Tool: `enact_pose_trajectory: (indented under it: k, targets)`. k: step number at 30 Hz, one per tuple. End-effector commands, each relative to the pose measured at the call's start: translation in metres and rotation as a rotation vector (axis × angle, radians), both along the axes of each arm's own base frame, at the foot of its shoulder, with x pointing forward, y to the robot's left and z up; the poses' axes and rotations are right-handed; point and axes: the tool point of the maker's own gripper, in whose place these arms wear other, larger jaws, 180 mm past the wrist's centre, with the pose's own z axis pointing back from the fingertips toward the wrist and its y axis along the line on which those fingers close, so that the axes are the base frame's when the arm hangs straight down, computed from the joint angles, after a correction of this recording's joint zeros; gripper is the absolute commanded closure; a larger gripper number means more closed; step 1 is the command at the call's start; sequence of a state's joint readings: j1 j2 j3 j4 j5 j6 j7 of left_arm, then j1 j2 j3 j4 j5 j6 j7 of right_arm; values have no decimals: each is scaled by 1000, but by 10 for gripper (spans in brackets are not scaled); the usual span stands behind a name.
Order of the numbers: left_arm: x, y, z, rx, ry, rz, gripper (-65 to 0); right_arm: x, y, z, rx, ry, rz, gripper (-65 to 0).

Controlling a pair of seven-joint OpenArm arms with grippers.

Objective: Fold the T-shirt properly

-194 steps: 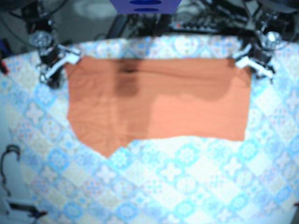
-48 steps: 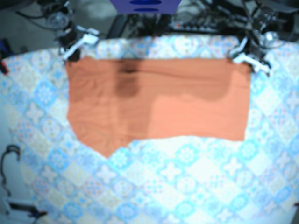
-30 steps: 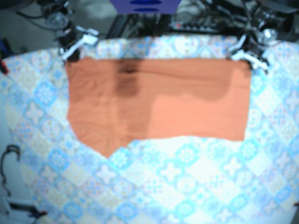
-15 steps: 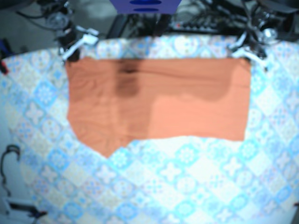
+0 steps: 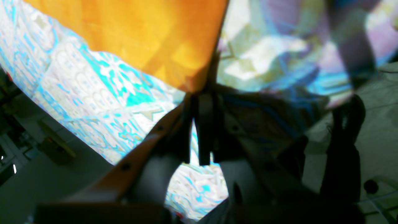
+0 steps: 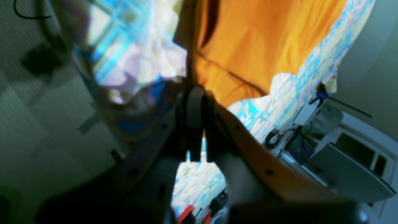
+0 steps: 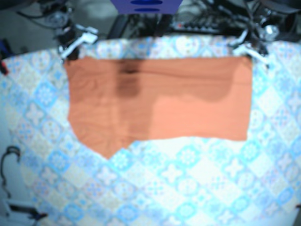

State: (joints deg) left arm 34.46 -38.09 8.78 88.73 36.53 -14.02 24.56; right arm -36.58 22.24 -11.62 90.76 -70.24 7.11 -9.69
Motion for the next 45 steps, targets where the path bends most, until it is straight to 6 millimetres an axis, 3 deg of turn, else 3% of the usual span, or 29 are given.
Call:
enact_pose_trajectory:
  k: [1, 14, 25, 30, 45]
  targets:
    - [0, 5, 5, 16, -3, -9, 0, 4, -3, 7, -7, -25, 8, 0]
    - [-18, 3, 1, -4, 27, -24, 0, 5, -8, 8, -19, -27, 20, 0]
    - [-24, 3, 0, -4, 40, -26, 0, -10, -30, 10, -59, 2, 8, 0]
    - [-24, 8, 2, 8, 45, -36, 0, -10, -29, 10, -58, 2, 9, 0]
    - [-50, 9, -3, 9, 98, -34, 0, -16, -20, 18, -42, -6, 19, 0]
